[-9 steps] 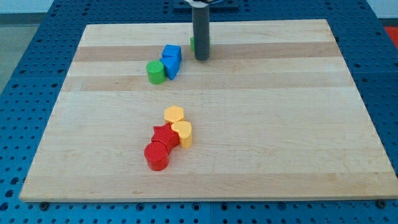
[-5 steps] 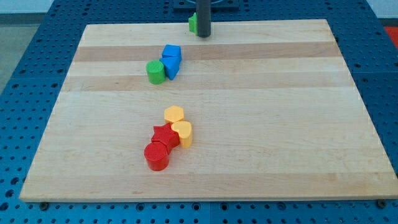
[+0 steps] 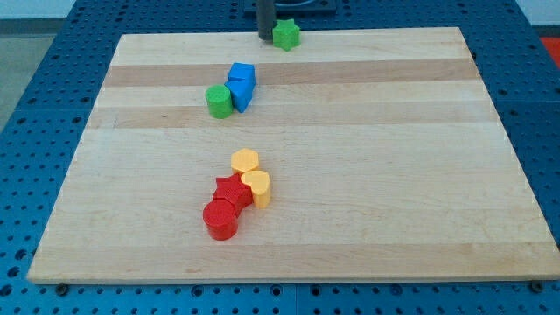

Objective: Put blue blocks and green blocks in a diagonal line

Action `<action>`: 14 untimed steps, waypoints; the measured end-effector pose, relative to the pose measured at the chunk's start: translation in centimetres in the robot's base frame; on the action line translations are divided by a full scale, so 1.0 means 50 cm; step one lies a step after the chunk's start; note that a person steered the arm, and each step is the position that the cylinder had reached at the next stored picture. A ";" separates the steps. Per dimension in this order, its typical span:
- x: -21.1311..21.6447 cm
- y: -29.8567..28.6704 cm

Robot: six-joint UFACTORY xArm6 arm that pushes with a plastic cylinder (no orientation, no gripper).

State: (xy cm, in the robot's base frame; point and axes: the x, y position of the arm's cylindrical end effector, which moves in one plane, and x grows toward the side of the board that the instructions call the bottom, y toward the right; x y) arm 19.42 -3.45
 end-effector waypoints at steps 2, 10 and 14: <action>0.050 0.008; 0.341 -0.034; 0.281 -0.118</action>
State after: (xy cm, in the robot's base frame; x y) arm 33.48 -9.37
